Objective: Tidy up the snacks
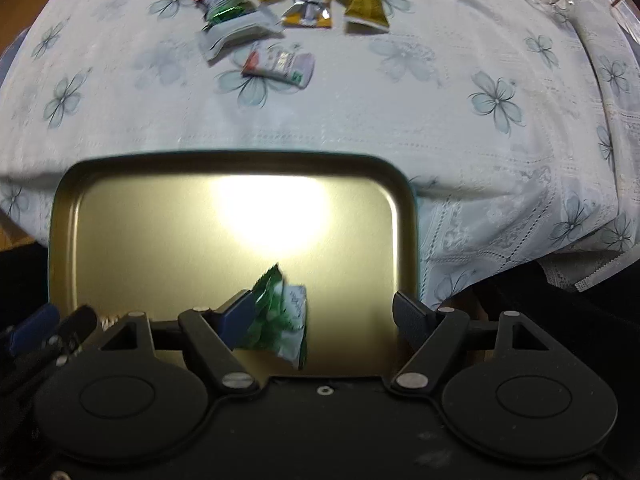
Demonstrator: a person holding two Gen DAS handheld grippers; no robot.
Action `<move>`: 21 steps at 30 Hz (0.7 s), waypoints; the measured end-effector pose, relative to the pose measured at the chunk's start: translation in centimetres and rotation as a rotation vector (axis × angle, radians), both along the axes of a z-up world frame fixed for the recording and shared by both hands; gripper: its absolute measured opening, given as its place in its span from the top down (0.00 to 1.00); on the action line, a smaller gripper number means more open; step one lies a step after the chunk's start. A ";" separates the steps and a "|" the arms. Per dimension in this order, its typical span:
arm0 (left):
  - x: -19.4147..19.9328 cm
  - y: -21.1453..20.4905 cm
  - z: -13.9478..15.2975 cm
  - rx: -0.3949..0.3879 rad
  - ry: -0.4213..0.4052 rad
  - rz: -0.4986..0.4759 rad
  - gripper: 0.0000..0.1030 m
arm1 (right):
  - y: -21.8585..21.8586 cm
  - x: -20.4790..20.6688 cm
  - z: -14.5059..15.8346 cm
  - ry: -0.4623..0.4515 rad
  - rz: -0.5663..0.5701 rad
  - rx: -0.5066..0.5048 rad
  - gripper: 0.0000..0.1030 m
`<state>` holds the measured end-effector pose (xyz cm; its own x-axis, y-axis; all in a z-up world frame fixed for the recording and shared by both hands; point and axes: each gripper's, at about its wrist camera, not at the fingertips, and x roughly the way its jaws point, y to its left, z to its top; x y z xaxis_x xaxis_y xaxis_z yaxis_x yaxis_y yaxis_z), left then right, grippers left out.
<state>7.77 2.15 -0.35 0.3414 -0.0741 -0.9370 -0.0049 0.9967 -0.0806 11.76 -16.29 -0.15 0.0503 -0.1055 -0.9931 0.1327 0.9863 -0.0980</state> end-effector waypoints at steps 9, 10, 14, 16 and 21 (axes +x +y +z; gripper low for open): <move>4.9 -1.3 1.7 0.023 0.002 -0.023 0.54 | -1.4 5.8 1.2 -0.043 -0.037 -0.203 0.24; 5.5 -1.4 1.9 0.029 -0.004 -0.026 0.54 | -1.3 6.4 1.0 -0.024 -0.009 -0.221 0.24; 8.3 -2.2 2.5 0.049 -0.025 -0.039 0.54 | -0.2 8.5 0.6 -0.013 0.116 -0.311 0.26; 9.7 -2.5 2.7 0.053 -0.026 -0.048 0.54 | -0.3 9.6 0.6 -0.030 0.121 -0.274 0.28; 13.4 -3.1 2.8 0.064 -0.024 -0.050 0.54 | -1.8 13.3 0.9 -0.056 0.059 -0.130 0.28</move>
<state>21.18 -0.92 2.50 0.3609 -0.0317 -0.9321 0.0460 0.9988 -0.0161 25.07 -18.12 0.78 0.1151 -0.2283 -0.9668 0.0841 0.9720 -0.2196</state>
